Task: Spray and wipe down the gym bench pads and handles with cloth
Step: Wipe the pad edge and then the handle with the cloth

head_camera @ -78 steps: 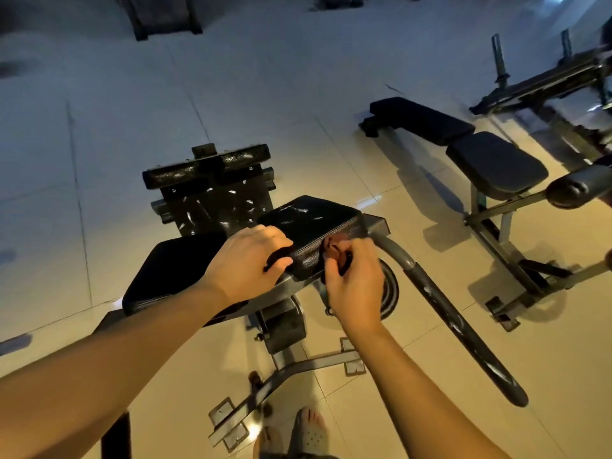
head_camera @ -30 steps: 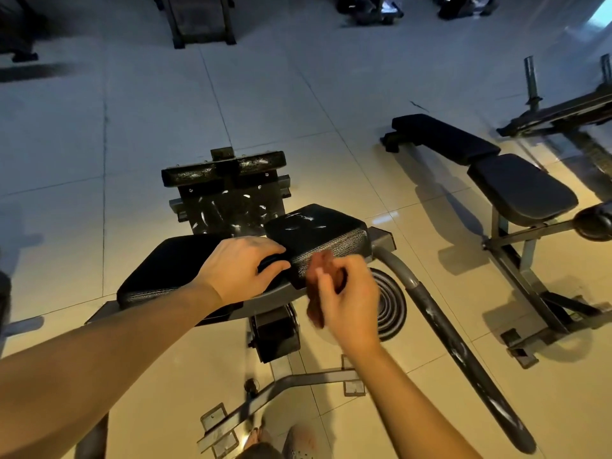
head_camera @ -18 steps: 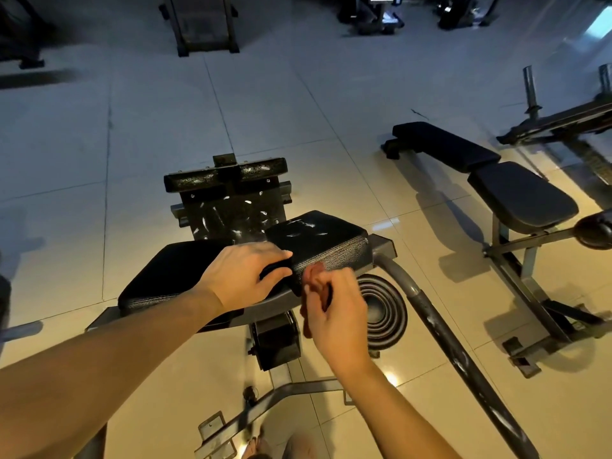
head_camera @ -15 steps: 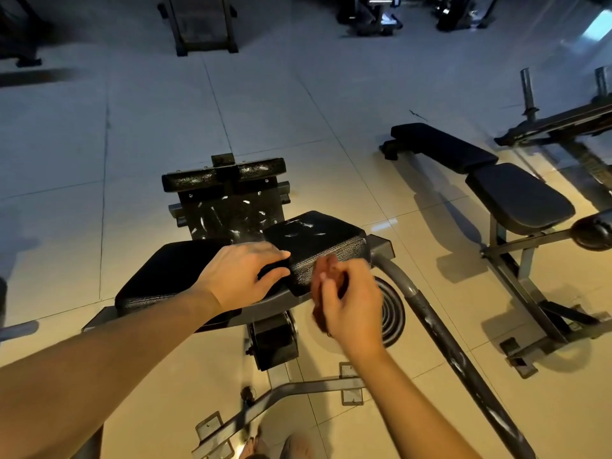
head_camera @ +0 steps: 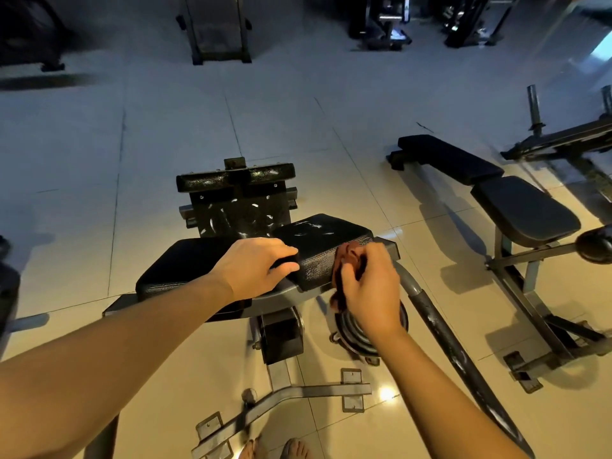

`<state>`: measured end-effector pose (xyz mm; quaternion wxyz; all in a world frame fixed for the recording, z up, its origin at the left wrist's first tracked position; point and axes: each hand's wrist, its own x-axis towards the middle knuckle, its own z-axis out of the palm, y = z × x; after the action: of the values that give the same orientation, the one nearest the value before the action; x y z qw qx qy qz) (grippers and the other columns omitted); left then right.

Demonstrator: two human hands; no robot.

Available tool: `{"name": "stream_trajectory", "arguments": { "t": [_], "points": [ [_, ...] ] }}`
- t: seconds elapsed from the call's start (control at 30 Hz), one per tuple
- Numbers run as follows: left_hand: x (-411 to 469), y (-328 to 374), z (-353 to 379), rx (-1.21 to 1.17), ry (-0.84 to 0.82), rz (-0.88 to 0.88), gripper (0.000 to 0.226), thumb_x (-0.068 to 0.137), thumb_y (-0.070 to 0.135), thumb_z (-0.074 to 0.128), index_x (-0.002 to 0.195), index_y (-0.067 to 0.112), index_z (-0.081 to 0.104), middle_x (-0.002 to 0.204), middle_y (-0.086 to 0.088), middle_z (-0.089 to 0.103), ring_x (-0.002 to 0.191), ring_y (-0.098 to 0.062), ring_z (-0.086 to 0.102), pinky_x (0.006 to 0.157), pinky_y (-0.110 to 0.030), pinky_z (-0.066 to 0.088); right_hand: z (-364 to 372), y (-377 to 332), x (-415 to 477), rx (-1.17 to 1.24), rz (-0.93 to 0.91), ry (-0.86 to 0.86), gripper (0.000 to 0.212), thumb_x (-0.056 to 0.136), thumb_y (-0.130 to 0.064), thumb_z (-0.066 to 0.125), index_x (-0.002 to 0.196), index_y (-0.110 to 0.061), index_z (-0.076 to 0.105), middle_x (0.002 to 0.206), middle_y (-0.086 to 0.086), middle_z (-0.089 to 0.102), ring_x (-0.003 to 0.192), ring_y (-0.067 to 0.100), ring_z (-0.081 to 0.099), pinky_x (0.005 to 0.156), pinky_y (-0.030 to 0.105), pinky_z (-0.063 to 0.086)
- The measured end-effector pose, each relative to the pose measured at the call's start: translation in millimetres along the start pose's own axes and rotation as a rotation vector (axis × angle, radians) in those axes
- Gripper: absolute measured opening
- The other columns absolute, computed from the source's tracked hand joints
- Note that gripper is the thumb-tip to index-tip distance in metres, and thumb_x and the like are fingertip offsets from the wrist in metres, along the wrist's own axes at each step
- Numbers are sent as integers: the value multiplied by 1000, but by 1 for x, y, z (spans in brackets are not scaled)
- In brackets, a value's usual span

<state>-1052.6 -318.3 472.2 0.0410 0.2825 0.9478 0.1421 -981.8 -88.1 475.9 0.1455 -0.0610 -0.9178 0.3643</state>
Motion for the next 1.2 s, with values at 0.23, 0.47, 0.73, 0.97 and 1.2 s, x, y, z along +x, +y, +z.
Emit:
{"name": "stream_trajectory", "arguments": {
  "t": [0.23,0.47,0.73,0.97,1.2],
  "points": [
    [-60,-12,-2,280,-8,-29,67,94,73,42,147,32,48,136,7,59,124,-13,54,105,-31,43,1,-11,2,107,150,160,14,97,-20,64,110,-22,59,107,-6,59,89,-1,56,78,14,50],
    [-70,-20,7,380,31,-18,59,95,67,44,132,25,63,128,0,68,118,-18,65,100,-36,53,24,-20,-25,124,-30,-34,11,98,-21,63,104,-27,56,104,-14,53,93,-5,57,74,8,48],
    [-71,-22,10,378,36,-10,57,99,64,40,128,22,66,126,-2,69,117,-20,66,99,-37,54,16,-24,-14,141,116,127,13,98,-19,63,106,-26,56,105,-10,56,94,-6,55,81,14,51],
    [-72,-24,12,376,24,-8,62,98,64,32,127,22,67,126,-3,69,118,-20,65,99,-37,55,29,-34,-32,36,-164,-137,5,98,-24,60,101,-24,56,97,-11,56,87,2,56,74,17,50],
    [-70,-24,13,355,19,-10,61,98,63,33,126,21,68,127,-4,69,119,-22,65,98,-38,55,-12,0,25,49,189,273,9,97,-17,63,102,-19,56,94,-9,54,83,-5,52,80,24,52]
  ]
}}
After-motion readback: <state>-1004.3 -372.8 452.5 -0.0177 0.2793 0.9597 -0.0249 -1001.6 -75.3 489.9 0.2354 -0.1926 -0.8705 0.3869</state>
